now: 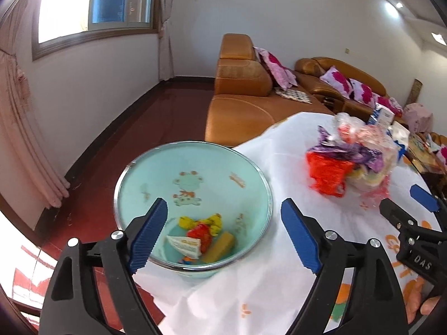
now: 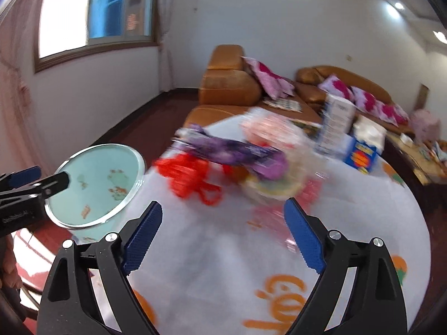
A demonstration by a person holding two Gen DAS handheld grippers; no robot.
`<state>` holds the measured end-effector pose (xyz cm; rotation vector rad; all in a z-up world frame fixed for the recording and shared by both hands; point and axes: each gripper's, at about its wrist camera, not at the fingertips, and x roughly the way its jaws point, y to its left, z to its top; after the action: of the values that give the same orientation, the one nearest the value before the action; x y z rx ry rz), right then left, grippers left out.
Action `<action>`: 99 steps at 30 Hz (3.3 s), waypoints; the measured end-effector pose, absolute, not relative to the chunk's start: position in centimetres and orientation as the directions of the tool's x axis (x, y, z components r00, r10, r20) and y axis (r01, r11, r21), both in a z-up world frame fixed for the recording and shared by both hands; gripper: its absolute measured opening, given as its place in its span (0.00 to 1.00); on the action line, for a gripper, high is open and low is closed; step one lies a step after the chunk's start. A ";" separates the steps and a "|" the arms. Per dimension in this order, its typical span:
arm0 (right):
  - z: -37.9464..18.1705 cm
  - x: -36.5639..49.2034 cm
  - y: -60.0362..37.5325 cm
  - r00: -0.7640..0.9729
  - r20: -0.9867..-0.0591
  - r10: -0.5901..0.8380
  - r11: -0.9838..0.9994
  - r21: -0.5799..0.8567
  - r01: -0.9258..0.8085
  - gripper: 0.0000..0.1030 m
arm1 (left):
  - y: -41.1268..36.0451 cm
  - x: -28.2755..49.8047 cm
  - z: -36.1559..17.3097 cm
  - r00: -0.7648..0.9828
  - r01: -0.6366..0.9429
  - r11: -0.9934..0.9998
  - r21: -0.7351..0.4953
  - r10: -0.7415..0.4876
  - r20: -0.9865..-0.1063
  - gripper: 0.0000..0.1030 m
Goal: Collect trash
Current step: 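Grasp the pink plastic wrap with the right gripper and lift it, then grasp the purple wrapper with the left gripper while the right holds the pink wrap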
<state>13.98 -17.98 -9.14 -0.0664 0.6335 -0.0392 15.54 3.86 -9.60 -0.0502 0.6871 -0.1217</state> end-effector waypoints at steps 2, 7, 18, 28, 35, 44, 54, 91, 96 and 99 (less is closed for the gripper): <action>-9.5 13.3 -20.2 0.792 -0.605 -0.078 0.997 -0.047 0.062 0.84 | 3.1 15.5 -9.6 0.762 0.109 0.991 -0.082 -0.137 -0.633 0.80; -9.9 12.4 -25.0 0.765 -0.630 -0.136 0.986 -0.011 0.167 0.83 | 1.3 15.1 -9.7 0.753 0.138 0.988 -0.076 -0.154 -0.640 0.81; -10.8 15.5 -29.9 0.699 -0.706 -0.110 0.961 0.103 0.255 0.74 | -0.1 14.8 -9.5 0.749 0.157 0.986 -0.047 -0.151 -0.645 0.86; -12.5 19.6 -28.4 0.636 -0.767 -0.080 0.971 0.083 0.223 0.72 | -0.2 15.0 -9.3 0.754 0.150 0.989 -0.016 -0.125 -0.645 0.89; -13.7 20.2 -28.5 0.587 -0.809 0.004 0.975 0.132 0.176 0.37 | -0.5 15.1 -9.4 0.749 0.158 0.987 -0.018 -0.132 -0.650 0.89; -11.5 16.2 -30.5 0.642 -0.765 -0.059 0.977 0.087 0.193 0.24 | -2.2 15.6 -8.6 0.758 0.207 0.978 0.009 -0.155 -0.633 0.89; -9.6 12.9 -35.0 0.667 -0.706 -0.238 0.966 -0.101 0.238 0.24 | -7.3 18.0 -6.3 0.800 0.331 0.937 0.116 -0.212 -0.561 0.90; -8.8 10.2 -35.1 0.711 -0.650 -0.268 0.953 -0.071 0.294 0.25 | -11.5 18.4 -6.1 0.689 0.556 0.830 0.037 -0.435 -0.579 0.34; -7.9 9.6 -33.1 0.737 -0.629 -0.248 0.965 -0.096 0.243 0.25 | -7.5 16.7 -4.8 0.728 0.477 0.878 -0.022 -0.409 -0.550 0.34; -7.8 9.6 -31.8 0.748 -0.627 -0.218 0.973 -0.086 0.213 0.25 | -5.2 16.0 -4.9 0.758 0.408 0.913 -0.007 -0.343 -0.555 0.34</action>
<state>9.57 -31.75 -7.75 -0.0089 0.6871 -0.2356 16.03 -5.17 -4.92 0.1172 0.5807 -0.4098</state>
